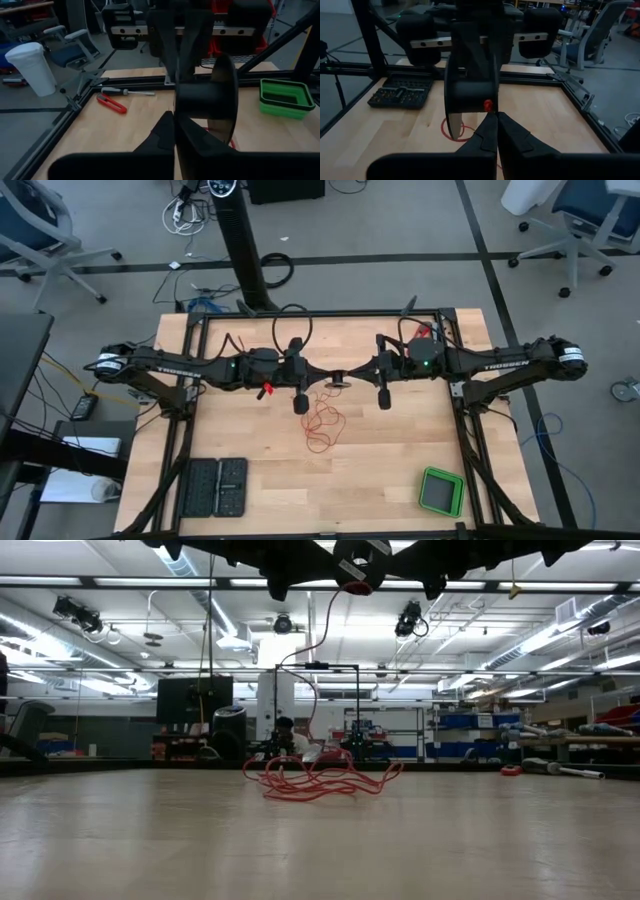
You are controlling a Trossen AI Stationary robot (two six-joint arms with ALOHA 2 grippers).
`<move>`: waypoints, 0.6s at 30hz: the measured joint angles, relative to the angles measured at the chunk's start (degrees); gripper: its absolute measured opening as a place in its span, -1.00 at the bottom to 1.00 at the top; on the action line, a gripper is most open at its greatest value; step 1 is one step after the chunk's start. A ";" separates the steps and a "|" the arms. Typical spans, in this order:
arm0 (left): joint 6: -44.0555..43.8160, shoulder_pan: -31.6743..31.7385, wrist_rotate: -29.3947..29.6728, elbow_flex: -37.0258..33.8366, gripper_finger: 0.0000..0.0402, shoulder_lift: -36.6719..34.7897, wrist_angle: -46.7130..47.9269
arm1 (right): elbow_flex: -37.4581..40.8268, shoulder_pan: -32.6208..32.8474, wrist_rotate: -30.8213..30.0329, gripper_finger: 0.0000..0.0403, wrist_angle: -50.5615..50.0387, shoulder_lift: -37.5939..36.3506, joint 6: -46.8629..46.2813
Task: Coil cords
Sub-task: Coil the red wire onto the black spool
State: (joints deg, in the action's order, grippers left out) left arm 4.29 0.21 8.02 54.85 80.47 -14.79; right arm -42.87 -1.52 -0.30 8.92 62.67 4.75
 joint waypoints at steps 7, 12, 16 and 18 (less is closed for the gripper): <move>-0.28 0.00 0.42 0.00 -0.99 0.00 -0.02 | 0.00 0.00 -2.70 -0.79 -0.91 -1.40 -0.24; -1.08 0.00 0.71 0.00 -0.99 0.00 0.05 | -0.02 0.00 -12.18 -0.63 -6.63 -7.92 -2.09; -2.32 -0.07 1.10 0.00 -1.00 0.00 -0.18 | 0.91 0.61 -16.05 -0.60 -12.62 -10.52 -8.78; -2.82 -0.28 1.31 0.00 -1.00 -0.31 -0.21 | 4.33 2.47 -15.91 -0.60 -11.71 -9.84 -11.61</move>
State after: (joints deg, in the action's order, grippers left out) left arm 1.47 -0.08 9.33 54.85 80.16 -14.99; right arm -38.54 0.95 -16.20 -2.79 52.84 -6.86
